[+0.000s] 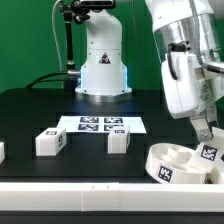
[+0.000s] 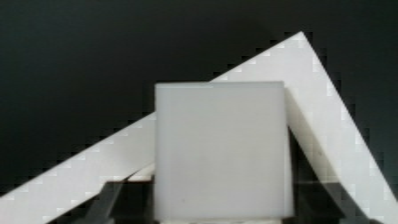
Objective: Assemble stool
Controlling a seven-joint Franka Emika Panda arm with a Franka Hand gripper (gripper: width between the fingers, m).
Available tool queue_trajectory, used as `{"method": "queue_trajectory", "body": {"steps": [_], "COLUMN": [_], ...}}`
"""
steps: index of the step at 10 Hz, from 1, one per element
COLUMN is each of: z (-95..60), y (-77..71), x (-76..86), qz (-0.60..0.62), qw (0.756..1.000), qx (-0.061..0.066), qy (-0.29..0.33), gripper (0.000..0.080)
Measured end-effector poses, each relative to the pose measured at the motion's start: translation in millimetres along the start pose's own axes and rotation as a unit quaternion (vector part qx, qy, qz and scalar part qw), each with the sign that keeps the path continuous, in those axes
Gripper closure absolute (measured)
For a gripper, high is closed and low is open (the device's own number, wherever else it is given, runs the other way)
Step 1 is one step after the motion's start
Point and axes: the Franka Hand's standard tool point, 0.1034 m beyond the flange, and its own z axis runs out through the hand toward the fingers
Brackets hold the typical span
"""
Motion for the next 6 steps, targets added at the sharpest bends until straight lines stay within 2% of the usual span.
{"method": "queue_trajectory", "body": {"steps": [2, 3, 4, 5, 6], "z": [0.1, 0.2, -1.4, -9.2, -17.5], "y": [-0.2, 0.1, -0.5, -4.4, -8.7], "x": [-0.1, -0.4, -0.2, -0.5, 0.5], "qz": [0.022, 0.020, -0.002, -0.034, -0.053], "qw": [1.000, 1.000, 1.000, 0.999, 0.999], "qx": [0.002, 0.002, -0.001, -0.003, -0.001], "qy": [-0.001, -0.001, -0.001, -0.004, -0.006], "gripper": [0.0459, 0.0380, 0.0212, 0.0212, 0.0163]}}
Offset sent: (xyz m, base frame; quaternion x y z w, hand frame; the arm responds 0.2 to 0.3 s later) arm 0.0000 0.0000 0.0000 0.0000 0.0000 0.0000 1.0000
